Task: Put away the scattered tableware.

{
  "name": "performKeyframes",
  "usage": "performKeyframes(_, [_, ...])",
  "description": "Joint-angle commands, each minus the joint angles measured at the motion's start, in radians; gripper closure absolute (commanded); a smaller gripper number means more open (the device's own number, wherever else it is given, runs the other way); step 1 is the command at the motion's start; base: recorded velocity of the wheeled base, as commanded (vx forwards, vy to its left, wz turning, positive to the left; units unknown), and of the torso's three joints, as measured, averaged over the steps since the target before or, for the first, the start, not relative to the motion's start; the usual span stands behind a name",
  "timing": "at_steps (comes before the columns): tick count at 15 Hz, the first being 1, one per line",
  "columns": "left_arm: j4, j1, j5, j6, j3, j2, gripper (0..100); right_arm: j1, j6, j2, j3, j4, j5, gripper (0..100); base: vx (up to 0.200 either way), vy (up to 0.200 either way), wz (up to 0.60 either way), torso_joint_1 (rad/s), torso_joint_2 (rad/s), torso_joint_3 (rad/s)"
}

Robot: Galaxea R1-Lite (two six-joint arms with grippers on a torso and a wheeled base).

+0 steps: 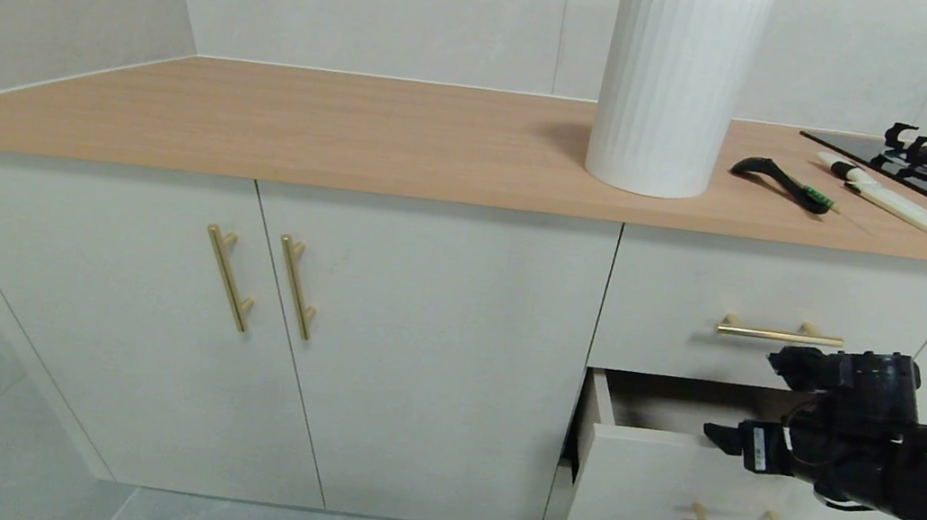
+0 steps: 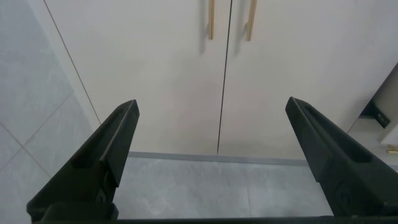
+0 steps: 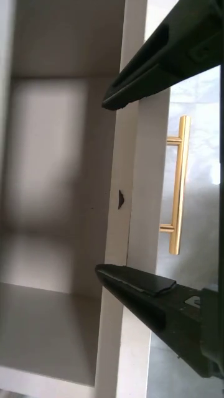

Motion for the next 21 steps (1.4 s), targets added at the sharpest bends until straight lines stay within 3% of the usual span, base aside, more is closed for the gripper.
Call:
performKeyframes(1, [0.0, 0.0, 0.001, -0.001, 0.0, 0.001, 0, 0.001, 0.001, -0.073, 0.067, 0.002, -0.001, 0, 0.0, 0.0, 0.0, 0.0, 0.0, 0.0])
performKeyframes(16, [0.0, 0.0, 0.001, -0.001, 0.0, 0.001, 0, 0.013, -0.004, -0.555, 0.592, 0.021, 0.007, 0, 0.0, 0.0, 0.0, 0.0, 0.0, 0.0])
performKeyframes(21, [0.0, 0.0, 0.001, -0.001, 0.0, 0.001, 0, 0.038, -0.002, -0.693, 0.667, 0.041, 0.001, 0, 0.0, 0.0, 0.0, 0.0, 0.0, 0.0])
